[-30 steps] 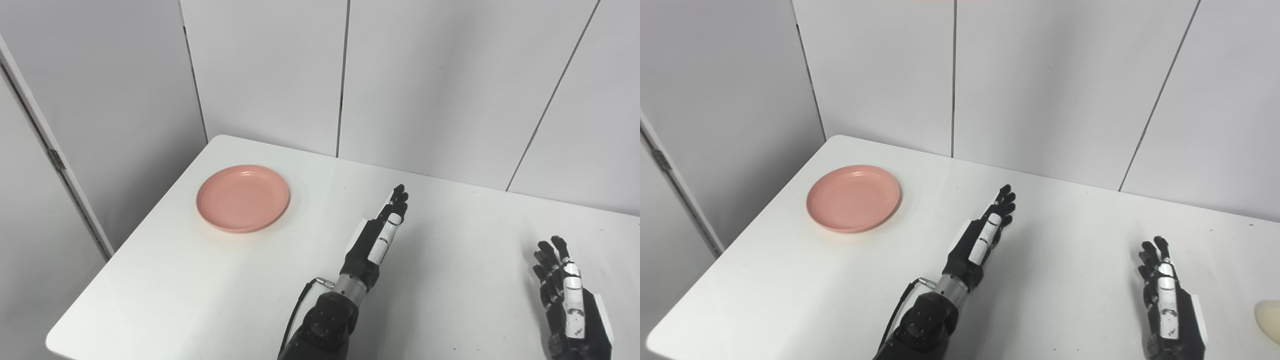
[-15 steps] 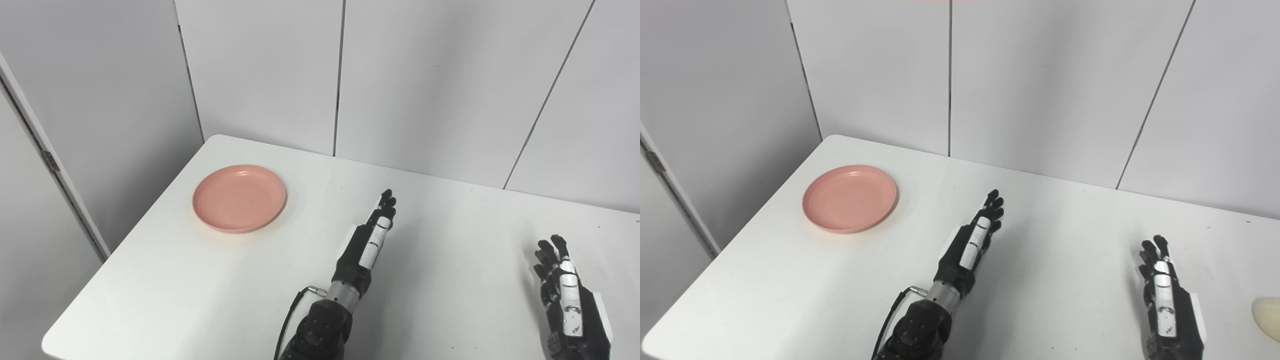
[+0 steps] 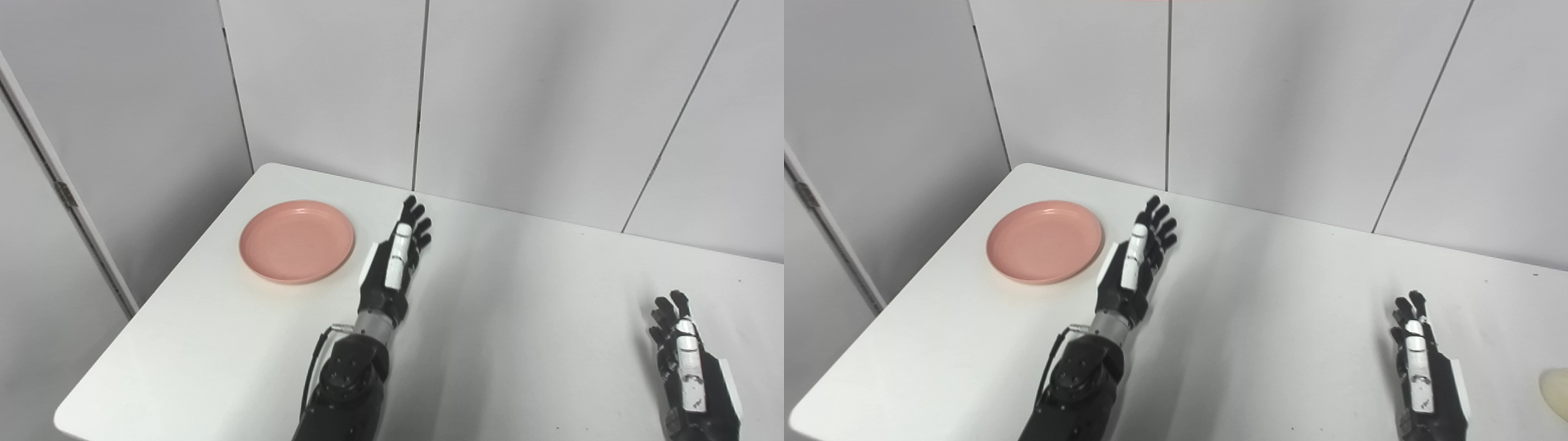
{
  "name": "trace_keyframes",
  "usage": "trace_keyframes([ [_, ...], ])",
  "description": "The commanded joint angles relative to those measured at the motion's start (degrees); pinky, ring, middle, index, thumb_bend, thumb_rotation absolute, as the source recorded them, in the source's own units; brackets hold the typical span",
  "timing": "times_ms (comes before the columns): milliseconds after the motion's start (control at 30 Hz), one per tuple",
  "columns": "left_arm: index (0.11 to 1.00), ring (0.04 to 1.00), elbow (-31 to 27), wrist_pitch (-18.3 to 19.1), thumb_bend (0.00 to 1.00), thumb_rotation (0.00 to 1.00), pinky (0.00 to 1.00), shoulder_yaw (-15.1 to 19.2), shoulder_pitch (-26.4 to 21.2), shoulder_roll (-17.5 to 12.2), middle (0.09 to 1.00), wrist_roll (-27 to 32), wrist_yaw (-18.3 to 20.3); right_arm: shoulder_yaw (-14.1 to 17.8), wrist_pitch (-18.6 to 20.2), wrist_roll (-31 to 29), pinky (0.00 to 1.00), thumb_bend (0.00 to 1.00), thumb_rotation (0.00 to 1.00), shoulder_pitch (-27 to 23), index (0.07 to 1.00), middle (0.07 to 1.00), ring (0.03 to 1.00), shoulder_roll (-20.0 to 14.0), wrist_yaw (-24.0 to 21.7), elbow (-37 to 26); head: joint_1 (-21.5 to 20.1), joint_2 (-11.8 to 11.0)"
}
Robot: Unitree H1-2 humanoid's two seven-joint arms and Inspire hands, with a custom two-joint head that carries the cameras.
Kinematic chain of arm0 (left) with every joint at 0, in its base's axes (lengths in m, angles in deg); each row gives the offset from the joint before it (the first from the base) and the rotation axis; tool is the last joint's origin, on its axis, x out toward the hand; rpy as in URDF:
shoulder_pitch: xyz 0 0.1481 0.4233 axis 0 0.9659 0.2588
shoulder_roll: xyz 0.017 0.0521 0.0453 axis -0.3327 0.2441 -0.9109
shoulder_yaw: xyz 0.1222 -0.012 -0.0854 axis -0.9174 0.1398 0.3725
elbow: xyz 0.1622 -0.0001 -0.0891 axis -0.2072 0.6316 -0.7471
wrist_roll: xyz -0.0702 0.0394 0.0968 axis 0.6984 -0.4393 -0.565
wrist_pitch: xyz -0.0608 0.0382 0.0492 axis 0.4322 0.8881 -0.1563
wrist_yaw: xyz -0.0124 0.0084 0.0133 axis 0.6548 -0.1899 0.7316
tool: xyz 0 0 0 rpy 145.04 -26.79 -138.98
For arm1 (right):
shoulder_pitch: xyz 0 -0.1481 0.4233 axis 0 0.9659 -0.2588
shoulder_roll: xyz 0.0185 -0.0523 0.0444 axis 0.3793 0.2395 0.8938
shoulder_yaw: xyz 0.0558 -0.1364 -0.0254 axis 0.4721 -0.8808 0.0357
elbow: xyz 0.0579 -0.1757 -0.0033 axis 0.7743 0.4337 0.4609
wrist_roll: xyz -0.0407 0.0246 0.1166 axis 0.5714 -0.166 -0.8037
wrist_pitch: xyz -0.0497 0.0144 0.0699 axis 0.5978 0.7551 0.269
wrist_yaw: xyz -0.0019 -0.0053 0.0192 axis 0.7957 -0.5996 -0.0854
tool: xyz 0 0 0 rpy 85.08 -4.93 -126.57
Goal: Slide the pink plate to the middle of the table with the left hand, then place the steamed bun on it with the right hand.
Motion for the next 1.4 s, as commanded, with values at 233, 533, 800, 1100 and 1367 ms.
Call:
trace_keyframes([
  [233, 0.988, 0.963, -6.0, 3.1, 0.70, 1.00, 0.95, 3.9, -4.9, -5.5, 0.972, 1.3, -1.5, -0.2, -2.2, 0.1, 1.00, 0.44, 0.96, -1.5, 1.000, 0.971, 0.988, 0.2, -0.1, -0.7, -0.2, -0.4],
  [533, 0.951, 0.922, -8.3, 5.5, 0.73, 1.00, 0.91, 6.1, -5.8, -10.3, 0.942, -1.0, -4.2, -0.4, -2.5, 0.3, 1.00, 0.40, 0.97, -1.6, 1.000, 0.972, 0.993, 0.5, -0.1, -0.6, -0.3, -0.5],
  [800, 0.918, 0.897, -5.5, 4.2, 0.73, 1.00, 0.92, 9.3, -6.8, -15.0, 0.911, -1.0, -5.5, -0.4, -2.4, 0.0, 1.00, 0.39, 0.97, -1.5, 1.000, 0.966, 0.986, 0.9, 0.2, -1.0, -0.2, -0.7],
  [1100, 0.868, 0.872, 0.5, 1.5, 0.74, 1.00, 0.94, 13.5, -8.2, -19.2, 0.866, -1.3, -7.9, -0.5, -2.8, 0.3, 1.00, 0.40, 0.95, -1.6, 1.000, 0.974, 0.989, 0.7, 0.0, -0.6, 0.1, -0.8],
  [1367, 0.838, 0.835, 6.4, -2.5, 0.74, 1.00, 0.92, 15.3, -8.7, -23.2, 0.834, -2.7, -10.2, -0.5, -2.4, 0.2, 1.00, 0.38, 0.94, -1.7, 1.000, 0.975, 0.998, 0.9, 0.2, -0.7, 0.2, -0.8],
])
